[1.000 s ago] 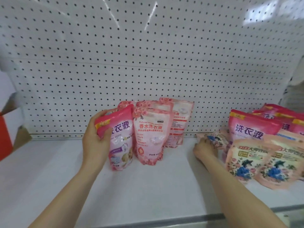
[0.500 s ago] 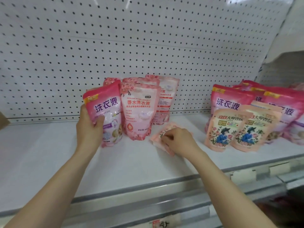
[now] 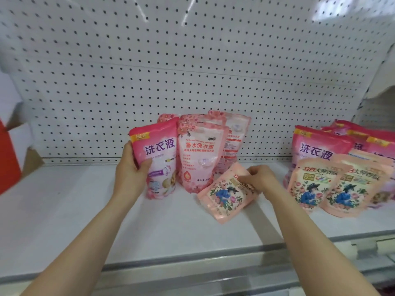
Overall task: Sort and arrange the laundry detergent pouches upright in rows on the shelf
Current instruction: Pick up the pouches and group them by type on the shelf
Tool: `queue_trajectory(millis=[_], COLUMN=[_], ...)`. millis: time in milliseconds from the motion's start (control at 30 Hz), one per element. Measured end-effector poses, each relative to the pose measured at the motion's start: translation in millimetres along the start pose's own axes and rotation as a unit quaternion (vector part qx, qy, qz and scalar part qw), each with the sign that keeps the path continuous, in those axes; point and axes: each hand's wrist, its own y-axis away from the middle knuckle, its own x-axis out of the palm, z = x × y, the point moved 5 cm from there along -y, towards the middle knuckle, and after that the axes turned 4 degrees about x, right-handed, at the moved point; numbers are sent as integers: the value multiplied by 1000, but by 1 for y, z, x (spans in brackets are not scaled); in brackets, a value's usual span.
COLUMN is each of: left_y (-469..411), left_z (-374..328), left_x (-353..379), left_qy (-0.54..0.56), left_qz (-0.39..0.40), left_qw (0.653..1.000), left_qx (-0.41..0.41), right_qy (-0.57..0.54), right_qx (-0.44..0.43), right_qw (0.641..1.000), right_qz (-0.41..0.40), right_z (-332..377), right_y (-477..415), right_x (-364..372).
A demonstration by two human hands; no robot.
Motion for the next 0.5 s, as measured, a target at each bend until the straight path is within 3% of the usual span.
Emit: queue_trajectory(millis=[133, 267, 500], left_y=[8, 14, 40], left_z=[-10, -27, -57], left_x=[-6, -14, -11], left_qy=[10, 10, -126], left_qz=[-40, -94, -134], left_qw=[998, 990, 952], left_qx=[42, 108, 244], right_qy=[-17, 68, 154], right_qx=[-143, -252, -250], right_qw=[986, 957, 951], right_qz=[-83, -129, -98], right_z=[55, 99, 91], right_y=[24, 46, 34], right_x=[-34, -53, -25])
